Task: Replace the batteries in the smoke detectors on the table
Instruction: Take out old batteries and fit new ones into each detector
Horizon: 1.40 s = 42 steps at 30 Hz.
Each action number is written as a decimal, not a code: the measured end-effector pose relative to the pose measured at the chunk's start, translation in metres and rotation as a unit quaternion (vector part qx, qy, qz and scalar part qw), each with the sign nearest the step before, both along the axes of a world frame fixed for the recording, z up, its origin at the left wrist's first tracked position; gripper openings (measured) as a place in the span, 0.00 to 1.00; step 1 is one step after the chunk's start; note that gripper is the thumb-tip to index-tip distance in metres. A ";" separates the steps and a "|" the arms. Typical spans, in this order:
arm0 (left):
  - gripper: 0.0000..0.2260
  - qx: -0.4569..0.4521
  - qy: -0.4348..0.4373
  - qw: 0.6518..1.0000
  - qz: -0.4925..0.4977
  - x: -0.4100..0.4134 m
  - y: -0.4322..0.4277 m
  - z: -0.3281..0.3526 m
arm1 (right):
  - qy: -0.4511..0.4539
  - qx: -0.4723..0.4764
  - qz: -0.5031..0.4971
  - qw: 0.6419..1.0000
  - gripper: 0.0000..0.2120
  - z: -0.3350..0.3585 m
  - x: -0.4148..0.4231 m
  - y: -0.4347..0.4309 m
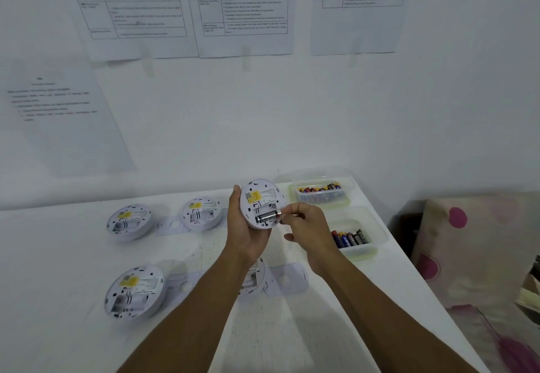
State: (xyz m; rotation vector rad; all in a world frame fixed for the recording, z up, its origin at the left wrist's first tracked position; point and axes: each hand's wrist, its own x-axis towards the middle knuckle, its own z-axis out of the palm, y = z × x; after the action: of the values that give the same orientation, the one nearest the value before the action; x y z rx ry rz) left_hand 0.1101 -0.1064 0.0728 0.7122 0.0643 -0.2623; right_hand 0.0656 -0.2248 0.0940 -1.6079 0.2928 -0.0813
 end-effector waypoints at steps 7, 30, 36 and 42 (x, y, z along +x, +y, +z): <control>0.24 0.023 0.009 1.000 -0.015 0.003 -0.002 0.000 | -0.147 -0.150 -0.057 0.976 0.04 0.001 -0.004 -0.001; 0.33 -0.064 0.013 0.996 -0.054 0.017 -0.021 -0.007 | 0.051 -0.669 0.171 0.721 0.08 -0.010 0.042 -0.145; 0.33 -0.067 0.014 0.996 -0.063 0.022 -0.019 -0.009 | 0.002 -0.591 0.151 0.793 0.05 -0.004 0.046 -0.150; 0.33 -0.058 0.025 0.996 -0.062 0.034 -0.017 -0.008 | -0.064 -0.525 0.084 0.844 0.04 0.014 0.079 -0.149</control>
State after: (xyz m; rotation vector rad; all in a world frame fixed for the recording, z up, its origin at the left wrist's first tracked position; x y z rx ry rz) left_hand 0.1441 -0.1232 0.0643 0.5943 0.0512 -0.4001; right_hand 0.1447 -0.3743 0.1077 -2.7034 -0.0343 -0.2443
